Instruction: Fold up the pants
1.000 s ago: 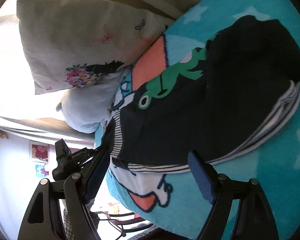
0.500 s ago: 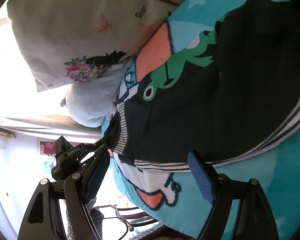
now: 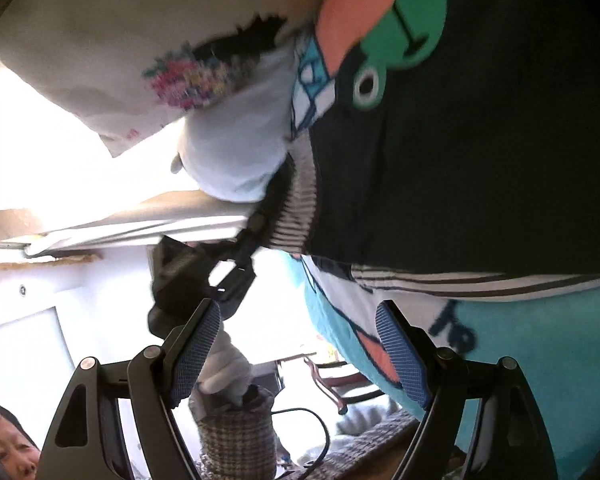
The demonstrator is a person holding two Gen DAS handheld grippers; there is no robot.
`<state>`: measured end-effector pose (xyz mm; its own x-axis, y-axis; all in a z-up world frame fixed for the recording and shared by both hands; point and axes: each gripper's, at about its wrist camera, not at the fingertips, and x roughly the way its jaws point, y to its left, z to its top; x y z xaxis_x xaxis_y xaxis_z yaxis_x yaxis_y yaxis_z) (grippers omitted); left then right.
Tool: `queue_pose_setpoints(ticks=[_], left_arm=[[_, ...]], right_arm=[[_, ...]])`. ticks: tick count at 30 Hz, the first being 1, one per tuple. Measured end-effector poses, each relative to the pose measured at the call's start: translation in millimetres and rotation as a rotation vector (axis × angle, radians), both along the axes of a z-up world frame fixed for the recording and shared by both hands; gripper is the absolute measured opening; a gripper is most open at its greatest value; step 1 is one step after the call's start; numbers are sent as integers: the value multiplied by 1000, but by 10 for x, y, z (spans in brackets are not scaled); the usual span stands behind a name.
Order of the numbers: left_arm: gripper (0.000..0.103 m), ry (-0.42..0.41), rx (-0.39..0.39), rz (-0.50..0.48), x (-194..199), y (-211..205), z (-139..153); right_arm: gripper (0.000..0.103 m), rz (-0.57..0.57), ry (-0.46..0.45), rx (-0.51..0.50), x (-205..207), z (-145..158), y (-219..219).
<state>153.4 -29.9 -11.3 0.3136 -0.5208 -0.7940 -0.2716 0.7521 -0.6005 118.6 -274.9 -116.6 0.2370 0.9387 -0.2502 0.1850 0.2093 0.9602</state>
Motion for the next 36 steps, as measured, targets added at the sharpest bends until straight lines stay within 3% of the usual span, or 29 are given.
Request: queue_pose_setpoints(ticks=[6,13,19,26,28,30,36], left_arm=[[6,-24,-20,22,-39,2,107],[6,-31,-63,51,-79,137,136],[6,-46,-59,51,-75,174,181],[6,-28,-68,54,-69,231,85],[6,-29,-61,53,-65,245,69],[6,-30,-55,51,-50,266,44],[6,-27,-23,37,115,285,-39]], right_arm=[[85,-32,24,-46,88,-80,41],[85,-35,72,7,55,-215,55],[85,-138,42,-107,57,-121,-54],[85,-335,38,-285,-62,30,-555],[80,-414,54,-340,-144,47,-765],[64,-461,63,-389,-179,63,-926],[31,-511,21,-523,-25,255,-1218]])
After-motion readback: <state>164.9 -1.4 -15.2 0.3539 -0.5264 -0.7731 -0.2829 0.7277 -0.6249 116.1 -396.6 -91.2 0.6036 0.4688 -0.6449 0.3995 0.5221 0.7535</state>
